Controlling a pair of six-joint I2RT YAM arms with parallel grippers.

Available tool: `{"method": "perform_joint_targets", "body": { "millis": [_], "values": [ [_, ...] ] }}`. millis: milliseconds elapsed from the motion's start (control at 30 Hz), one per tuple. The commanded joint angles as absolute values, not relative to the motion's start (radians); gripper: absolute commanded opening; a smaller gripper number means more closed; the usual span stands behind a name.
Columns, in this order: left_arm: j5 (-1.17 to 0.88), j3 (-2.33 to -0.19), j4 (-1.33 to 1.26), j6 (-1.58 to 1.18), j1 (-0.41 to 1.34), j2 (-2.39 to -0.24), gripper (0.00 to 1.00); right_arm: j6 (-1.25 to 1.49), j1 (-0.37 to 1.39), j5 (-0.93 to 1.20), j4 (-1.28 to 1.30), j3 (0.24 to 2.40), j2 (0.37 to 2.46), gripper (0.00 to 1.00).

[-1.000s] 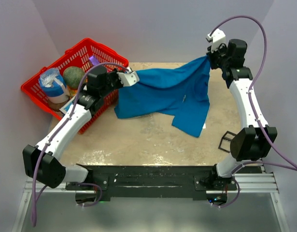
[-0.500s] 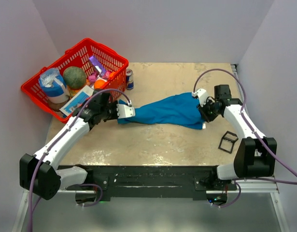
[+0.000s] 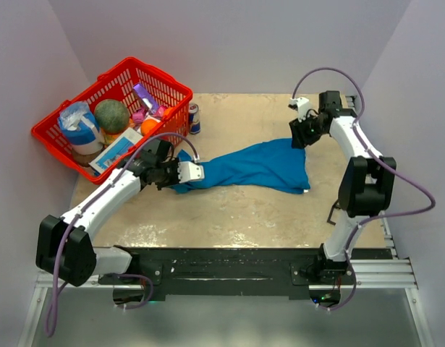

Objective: Remove the brooch from the garment

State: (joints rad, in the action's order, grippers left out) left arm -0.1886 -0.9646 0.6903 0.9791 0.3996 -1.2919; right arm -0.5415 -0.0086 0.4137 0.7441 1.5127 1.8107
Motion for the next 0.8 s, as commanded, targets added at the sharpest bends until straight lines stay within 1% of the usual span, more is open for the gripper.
{"method": "perform_joint_targets", "body": {
  "millis": [0,100,200,367,667,767],
  "values": [
    [-0.229,-1.028,0.686,0.905,0.394,-1.292,0.00,-0.476,-0.034,0.382,0.715,1.690,1.937,0.45],
    [-0.224,-1.029,0.689,0.899,0.394,-1.295,0.00,-0.480,-0.067,0.396,0.732,1.771,2.018,0.44],
    [-0.210,-1.051,0.692,0.885,0.393,-1.313,0.00,-0.502,-0.084,0.416,0.755,1.813,2.071,0.40],
    [-0.201,-1.089,0.722,0.859,0.393,-1.353,0.00,-0.526,-0.089,0.442,0.762,1.816,2.111,0.37],
    [-0.186,-1.095,0.733,0.862,0.394,-1.358,0.00,-0.526,-0.089,0.449,0.784,1.845,2.177,0.35],
    [-0.187,-1.101,0.730,0.856,0.394,-1.361,0.00,-0.526,-0.089,0.433,0.775,1.851,2.186,0.36]
  ]
}}
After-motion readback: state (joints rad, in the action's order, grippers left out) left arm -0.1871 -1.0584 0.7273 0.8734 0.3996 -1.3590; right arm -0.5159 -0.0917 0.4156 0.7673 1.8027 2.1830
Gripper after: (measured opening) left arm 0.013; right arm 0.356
